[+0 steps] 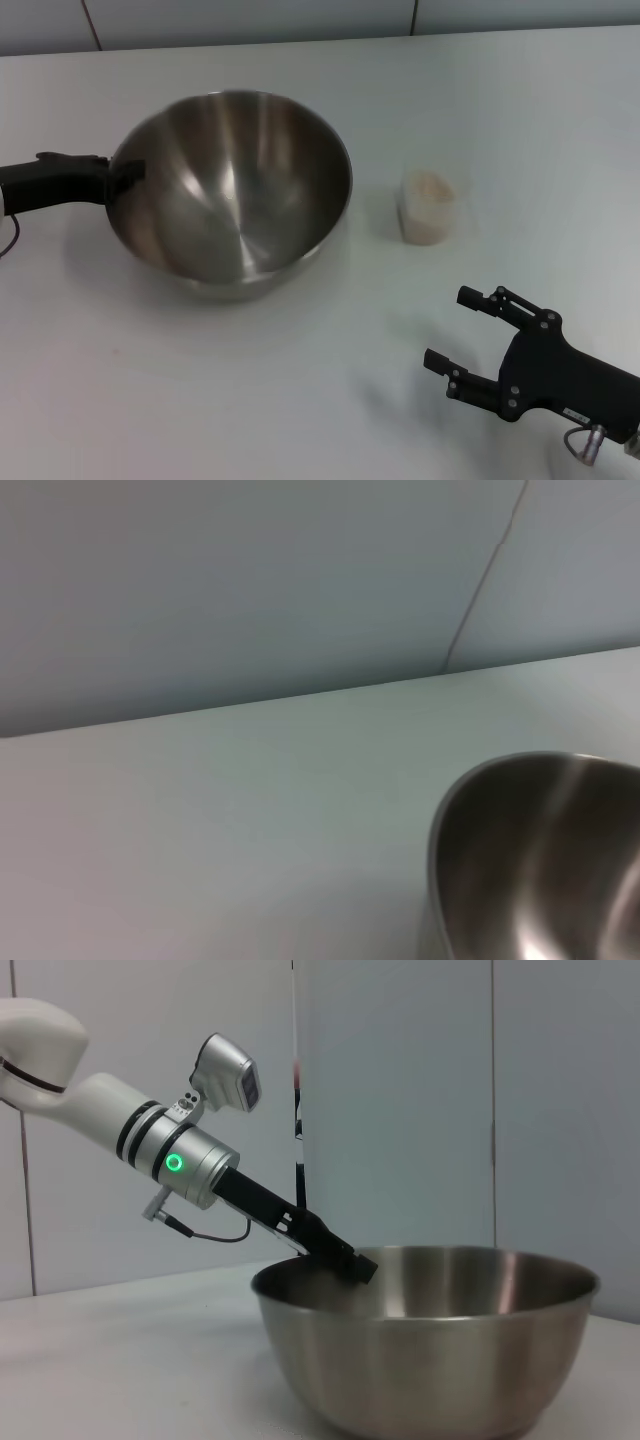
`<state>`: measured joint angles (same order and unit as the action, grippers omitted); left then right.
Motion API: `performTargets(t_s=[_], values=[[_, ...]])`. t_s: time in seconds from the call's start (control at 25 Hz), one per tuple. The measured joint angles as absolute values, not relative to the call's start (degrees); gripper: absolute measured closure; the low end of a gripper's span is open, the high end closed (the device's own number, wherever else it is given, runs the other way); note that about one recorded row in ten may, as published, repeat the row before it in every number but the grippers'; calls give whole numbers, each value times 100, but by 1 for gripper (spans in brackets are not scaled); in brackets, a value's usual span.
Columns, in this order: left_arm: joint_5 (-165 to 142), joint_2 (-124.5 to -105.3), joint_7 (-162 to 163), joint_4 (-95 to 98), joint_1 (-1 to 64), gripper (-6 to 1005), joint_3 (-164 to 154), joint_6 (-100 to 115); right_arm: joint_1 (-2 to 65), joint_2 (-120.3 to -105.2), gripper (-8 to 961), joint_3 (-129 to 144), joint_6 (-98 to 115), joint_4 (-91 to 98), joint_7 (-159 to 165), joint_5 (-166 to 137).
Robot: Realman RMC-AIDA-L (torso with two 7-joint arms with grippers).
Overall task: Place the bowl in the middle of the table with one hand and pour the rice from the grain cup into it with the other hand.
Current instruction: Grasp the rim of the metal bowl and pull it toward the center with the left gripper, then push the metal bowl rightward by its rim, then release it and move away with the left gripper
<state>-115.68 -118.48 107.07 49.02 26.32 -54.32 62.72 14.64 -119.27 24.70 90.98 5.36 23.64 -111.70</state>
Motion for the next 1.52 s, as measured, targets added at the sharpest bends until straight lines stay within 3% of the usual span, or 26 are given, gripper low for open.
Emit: performTargets(t_s=[0.76,1.52], values=[[-11616,-11820,11574,5020,3015,939,-5406,6948,1477,-11927,152,2469,9066,536,2364,-11170],[-11419,-11888,11395,4729,3216,912,-6087,6488,1476,-11927,151,2470,9043,527,2364,-11170]])
